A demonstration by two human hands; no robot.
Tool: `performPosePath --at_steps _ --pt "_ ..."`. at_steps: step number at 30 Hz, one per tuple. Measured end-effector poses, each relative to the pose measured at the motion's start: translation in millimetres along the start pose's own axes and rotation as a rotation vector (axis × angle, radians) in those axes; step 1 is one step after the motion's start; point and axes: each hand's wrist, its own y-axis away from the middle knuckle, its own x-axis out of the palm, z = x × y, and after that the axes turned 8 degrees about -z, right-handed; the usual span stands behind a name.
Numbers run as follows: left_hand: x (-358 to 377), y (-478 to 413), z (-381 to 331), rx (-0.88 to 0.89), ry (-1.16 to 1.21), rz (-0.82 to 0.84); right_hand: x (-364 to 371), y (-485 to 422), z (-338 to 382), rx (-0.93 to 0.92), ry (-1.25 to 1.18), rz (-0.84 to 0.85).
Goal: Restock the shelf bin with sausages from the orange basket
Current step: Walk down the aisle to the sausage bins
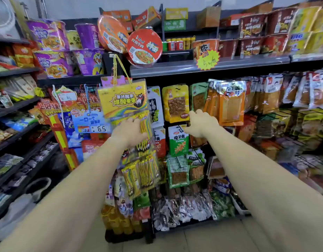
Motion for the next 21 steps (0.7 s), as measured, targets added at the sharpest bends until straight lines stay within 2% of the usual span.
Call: performPosePath --at_steps 8,21 --pt "103.8 1.3 -78.4 0.205 0.027 0.283 71.1 74.2 -84.8 0.276 0.057 0.267" --pt "202.3 24.7 -303.0 0.649 0.071 0.488 146.8 241.5 -266.8 0.788 -0.023 0.336"
